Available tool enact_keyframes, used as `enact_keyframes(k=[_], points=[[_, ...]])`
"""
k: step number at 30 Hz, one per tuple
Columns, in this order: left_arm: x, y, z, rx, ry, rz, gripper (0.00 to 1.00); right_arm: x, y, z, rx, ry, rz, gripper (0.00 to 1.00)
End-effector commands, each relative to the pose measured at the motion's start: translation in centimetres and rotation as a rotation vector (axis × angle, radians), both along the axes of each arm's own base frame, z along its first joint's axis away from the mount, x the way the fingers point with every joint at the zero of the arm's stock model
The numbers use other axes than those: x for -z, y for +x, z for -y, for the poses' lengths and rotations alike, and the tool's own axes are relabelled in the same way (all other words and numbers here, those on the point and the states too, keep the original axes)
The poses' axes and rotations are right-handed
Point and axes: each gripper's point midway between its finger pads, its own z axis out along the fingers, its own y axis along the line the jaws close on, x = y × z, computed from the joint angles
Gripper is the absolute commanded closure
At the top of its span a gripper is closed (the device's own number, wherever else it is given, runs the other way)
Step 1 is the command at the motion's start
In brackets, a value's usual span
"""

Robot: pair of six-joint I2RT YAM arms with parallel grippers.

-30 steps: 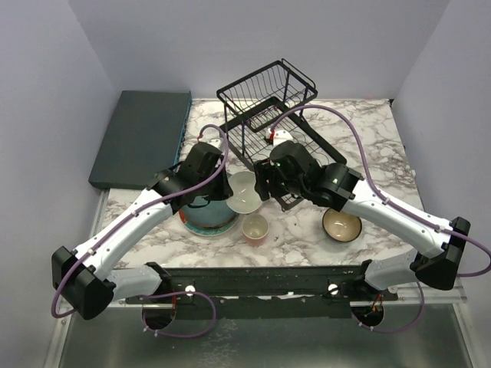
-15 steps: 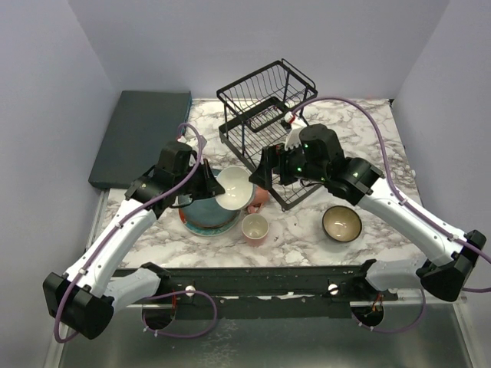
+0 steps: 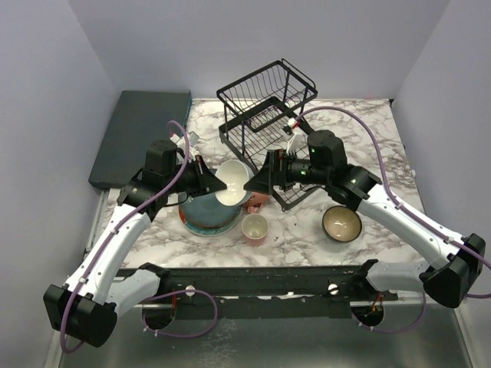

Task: Load the mixed dishes into the dish rack
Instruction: Insert the bowl into the dish rack.

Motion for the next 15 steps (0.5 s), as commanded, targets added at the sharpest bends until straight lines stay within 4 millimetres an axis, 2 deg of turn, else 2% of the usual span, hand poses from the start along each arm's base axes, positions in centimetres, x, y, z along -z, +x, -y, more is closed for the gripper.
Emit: enact_keyframes(k=[1,5,15], points=[[-3.9,-0.4,1.0,0.047,-0.120,0.102,1.00,-1.4,-1.2,-0.6,-0.051,0.107,-0.022,0.00],[-4.2,-0.6,1.0,0.048,-0.139,0.111,1.00,-1.2,-1.3,-0.7,-0.043,0.136,-0.046,0.00],[-4.2,-0.8,1.2,0.048,-0.170,0.110,1.00,-2.5,-1.5,-0.9,-0.035,0.230,-0.039,0.00]])
